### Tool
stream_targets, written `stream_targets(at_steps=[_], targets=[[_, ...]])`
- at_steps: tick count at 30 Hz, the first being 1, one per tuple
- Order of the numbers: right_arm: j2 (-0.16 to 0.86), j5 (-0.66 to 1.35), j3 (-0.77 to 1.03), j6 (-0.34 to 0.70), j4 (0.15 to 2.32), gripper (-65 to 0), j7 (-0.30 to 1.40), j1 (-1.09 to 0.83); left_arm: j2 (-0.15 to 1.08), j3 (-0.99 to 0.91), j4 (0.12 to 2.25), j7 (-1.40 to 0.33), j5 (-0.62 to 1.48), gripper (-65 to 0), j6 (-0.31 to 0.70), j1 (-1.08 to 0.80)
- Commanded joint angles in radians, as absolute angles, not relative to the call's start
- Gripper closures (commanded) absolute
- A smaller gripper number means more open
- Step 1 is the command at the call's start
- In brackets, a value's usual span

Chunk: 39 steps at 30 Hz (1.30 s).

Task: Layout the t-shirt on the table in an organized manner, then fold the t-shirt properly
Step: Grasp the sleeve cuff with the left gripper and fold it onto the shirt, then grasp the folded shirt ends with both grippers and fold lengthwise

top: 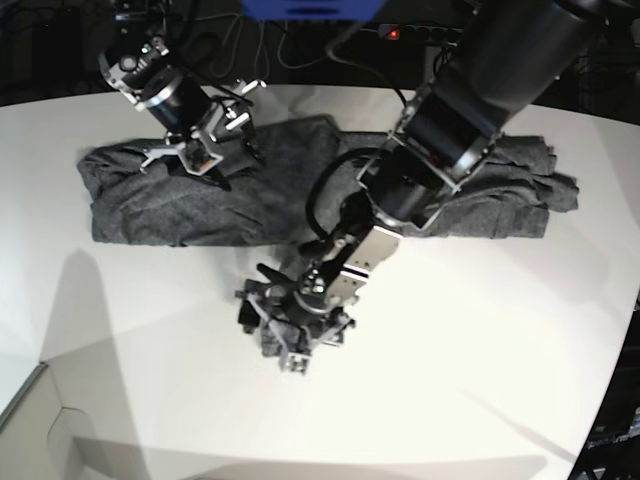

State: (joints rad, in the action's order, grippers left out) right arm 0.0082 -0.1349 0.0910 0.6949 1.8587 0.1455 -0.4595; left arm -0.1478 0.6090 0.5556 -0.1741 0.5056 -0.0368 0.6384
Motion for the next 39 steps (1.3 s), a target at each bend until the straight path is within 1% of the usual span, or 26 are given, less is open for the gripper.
stream_targets(at_steps=[1,5,8,10,14,18,19,20,21,27,30,31,33,34,36,39], targets=[[0.01,-0.12,0.093,0.698,1.876,-33.7,0.117,-0.456,-0.157,0.622,0.568,-0.151,0.506,-52.5,-0.033,0.673],[0.01,-0.12,0.093,0.698,1.876,-33.7,0.122,-0.44,-0.157,0.665,0.561,-0.153,0.496,-52.5,-0.033,0.673],[0.012,-0.12,0.091,0.698,1.879,-33.7,0.162,-0.43,-0.157,0.736,0.555,-0.154,0.495,-52.5,-0.033,0.667],[0.013,-0.12,0.091,0.698,1.879,-33.6,0.171,-0.423,-0.157,0.768,0.507,-0.151,0.495,-52.5,-0.033,0.651],[0.013,-0.12,0.091,0.698,1.879,-33.6,0.171,-0.421,-0.157,0.769,0.389,-0.147,0.498,-52.5,-0.033,0.659],[0.015,-0.12,0.091,0.698,1.882,-33.6,0.171,-0.421,-0.157,0.769,0.32,-0.082,0.504,-52.0,-0.03,0.665],[0.015,-0.12,0.093,0.698,1.885,-33.6,0.171,-0.421,-0.157,0.769,0.306,-0.068,0.503,-50.6,-0.028,0.665],[0.015,-0.12,0.093,0.698,1.885,-33.6,0.171,-0.421,-0.157,0.769,0.302,-0.061,0.501,-47.7,-0.027,0.665],[0.015,-0.12,0.093,0.698,1.885,-33.6,0.171,-0.421,-0.157,0.769,0.302,-0.054,0.504,-41.7,-0.027,0.665],[0.028,-0.12,0.093,0.698,1.885,-33.6,0.171,-0.421,-0.157,0.768,0.302,-0.018,0.507,0.0,-0.031,0.67],[0.028,-0.12,0.093,0.698,1.885,-33.6,0.171,-0.423,-0.157,0.754,0.306,-0.012,0.512,-1.0,-0.031,0.676],[0.03,-0.12,0.093,0.698,1.885,-33.6,0.171,-0.421,-0.157,0.722,0.328,-0.012,0.529,0.0,-0.031,0.676],[0.03,-0.12,0.094,0.698,1.886,-33.6,0.17,-0.42,-0.157,0.648,0.417,-0.021,0.564,0.0,-0.031,0.665],[0.03,-0.12,0.094,0.698,1.886,-33.6,0.168,-0.42,-0.157,0.607,0.473,-0.025,0.578,0.0,-0.031,0.644],[0.03,-0.12,0.114,0.698,1.886,-33.8,0.166,-0.42,-0.114,0.535,0.631,-0.062,0.596,0.0,-0.031,0.585],[0.021,-0.117,0.174,0.698,1.886,-34.0,0.166,-0.403,-0.042,0.41,0.895,-0.16,0.634,0.0,-0.033,0.486]])
